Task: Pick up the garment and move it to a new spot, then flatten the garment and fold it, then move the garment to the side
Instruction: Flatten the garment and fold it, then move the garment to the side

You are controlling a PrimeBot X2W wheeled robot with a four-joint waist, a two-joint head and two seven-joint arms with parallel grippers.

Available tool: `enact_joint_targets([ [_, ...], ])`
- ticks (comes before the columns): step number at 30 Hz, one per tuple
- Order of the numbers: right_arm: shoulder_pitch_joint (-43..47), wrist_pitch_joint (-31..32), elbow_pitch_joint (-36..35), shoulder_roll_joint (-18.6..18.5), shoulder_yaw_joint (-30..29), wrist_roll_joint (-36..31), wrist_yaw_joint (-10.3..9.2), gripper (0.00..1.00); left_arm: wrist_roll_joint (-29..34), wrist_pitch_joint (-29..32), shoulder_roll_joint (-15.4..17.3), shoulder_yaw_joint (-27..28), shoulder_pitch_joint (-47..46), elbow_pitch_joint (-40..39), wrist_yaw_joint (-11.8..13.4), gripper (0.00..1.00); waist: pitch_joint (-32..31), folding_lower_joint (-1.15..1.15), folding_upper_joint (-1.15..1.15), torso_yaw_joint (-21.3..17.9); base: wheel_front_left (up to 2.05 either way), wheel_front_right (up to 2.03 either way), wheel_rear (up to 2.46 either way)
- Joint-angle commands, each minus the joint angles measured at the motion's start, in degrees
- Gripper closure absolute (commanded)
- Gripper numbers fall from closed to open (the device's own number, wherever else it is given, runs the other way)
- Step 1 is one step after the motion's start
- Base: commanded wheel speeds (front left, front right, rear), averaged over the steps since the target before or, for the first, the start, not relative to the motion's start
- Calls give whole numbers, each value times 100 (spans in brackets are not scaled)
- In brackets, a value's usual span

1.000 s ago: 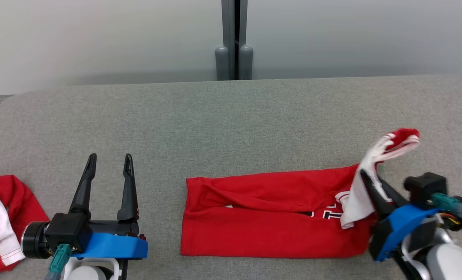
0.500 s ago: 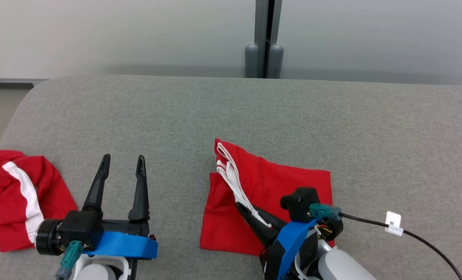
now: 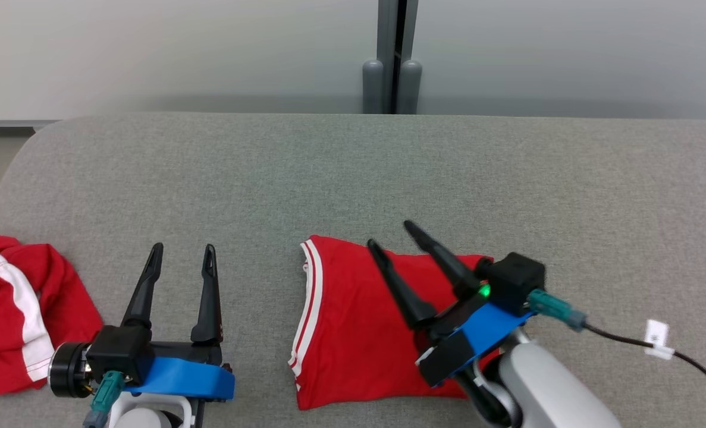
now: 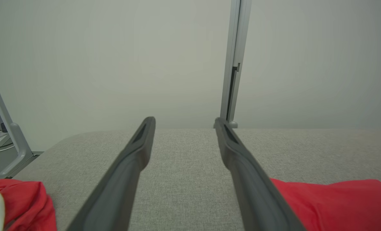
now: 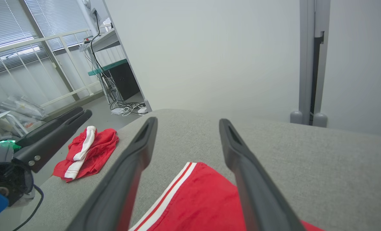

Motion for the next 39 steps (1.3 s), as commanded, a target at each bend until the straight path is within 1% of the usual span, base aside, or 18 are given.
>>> enact_joint_targets([
  [1, -54, -35, -29, -66, -50, -50, 0, 0, 23, -24, 34, 21, 30, 10, 19, 0, -39, 0, 0, -49, 0, 0, 0],
  [5, 310, -89, -291, -311, -909, -417, 0, 0, 45, -25, 86, 82, 105, 50, 53, 0, -107, 0, 0, -209, 0, 0, 0],
  [10, 951, 94, -769, -520, -2076, -887, 0, 0, 1, -24, 150, 161, 219, 123, 106, 0, -240, 0, 0, -356, 0, 0, 0],
  [13, 1401, 283, -1119, -542, -2647, -1129, 0, 0, -41, 25, 183, 174, 323, 171, 125, 0, -343, 0, 0, -427, 0, 0, 0],
  [16, 1807, 484, -1469, -466, -2975, -1299, 0, 0, -72, 96, 227, 189, 476, 216, 145, 0, -486, 0, 0, -518, 0, 0, 0],
  [20, 2240, 740, -1859, -372, -3152, -1415, 0, 0, -95, 170, 275, 167, 680, 212, 148, 0, -671, 0, 0, -567, 0, 0, 0],
  [26, 2692, 1028, -2181, -234, -3283, -1461, 0, 0, -199, 274, 376, 197, 889, 200, 129, 0, -895, 0, 0, -585, 0, 0, 0],
  [32, 2940, 1192, -2331, -116, -3339, -1472, 0, 0, -251, 425, 450, 194, 1020, 152, 148, 0, -989, 0, 0, -606, 0, 0, 0],
  [39, 3030, 1265, -2371, -77, -3380, -1460, 0, 0, -278, 528, 482, 163, 1086, 70, 188, 0, -1025, 0, 0, -601, 0, 0, 0],
])
